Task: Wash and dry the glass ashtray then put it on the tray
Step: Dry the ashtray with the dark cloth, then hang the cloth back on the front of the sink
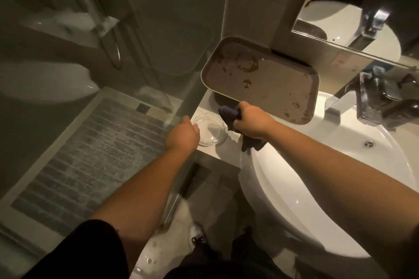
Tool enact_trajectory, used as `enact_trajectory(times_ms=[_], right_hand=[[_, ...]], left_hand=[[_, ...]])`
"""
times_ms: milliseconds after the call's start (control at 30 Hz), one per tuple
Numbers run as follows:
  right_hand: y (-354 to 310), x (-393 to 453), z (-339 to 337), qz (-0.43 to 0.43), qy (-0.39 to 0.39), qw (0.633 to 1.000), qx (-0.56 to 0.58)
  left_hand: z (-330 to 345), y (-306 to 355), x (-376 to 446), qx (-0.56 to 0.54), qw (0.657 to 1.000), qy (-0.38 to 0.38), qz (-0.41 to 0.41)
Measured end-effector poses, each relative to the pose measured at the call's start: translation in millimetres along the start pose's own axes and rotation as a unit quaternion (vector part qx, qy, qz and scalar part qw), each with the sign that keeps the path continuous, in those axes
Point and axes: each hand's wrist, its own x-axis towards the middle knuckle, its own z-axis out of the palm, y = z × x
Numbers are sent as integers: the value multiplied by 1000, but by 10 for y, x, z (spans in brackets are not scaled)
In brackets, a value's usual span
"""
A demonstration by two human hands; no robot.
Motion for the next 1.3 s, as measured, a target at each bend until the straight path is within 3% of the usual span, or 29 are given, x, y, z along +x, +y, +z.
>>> enact_trajectory(times_ms=[100,200,300,400,500,567,633,700,867,1100,1300], right_hand=[[144,-291,-187,0,-34,994,105],[300,-601,-334,-3,-47,981,187],[448,-918,-445,-12,-49,972,228],[597,-1239,-508,-19,-52,960,274],[823,-1585,-548,-8,-87,935,343],[1067,-1876,-579,18,-155,887,435],[1329,-2178,-590,74,-198,849,484],[1578,-2498,-541,141,-194,842,483],[1961,-3118,-314,202,-99,853,471],[2297,-3742,-258,146,7,910,389],[2257,-3883,-234,77,40,963,254]], left_hand=[[-210,98,-144,-102,989,28,104],[-480,368,-297,-205,952,-58,221],[-702,702,-469,-180,915,-157,324],[-804,1013,-674,-145,888,-225,374],[-821,1255,-931,-115,869,-227,424],[-797,1408,-1128,-112,858,-223,449],[-751,1531,-1328,-101,850,-213,471],[-693,1647,-1546,-85,836,-194,506],[-557,1809,-2107,-44,772,-141,618],[-125,1752,-2782,27,716,-89,692],[-3,1544,-3016,77,694,-43,714]])
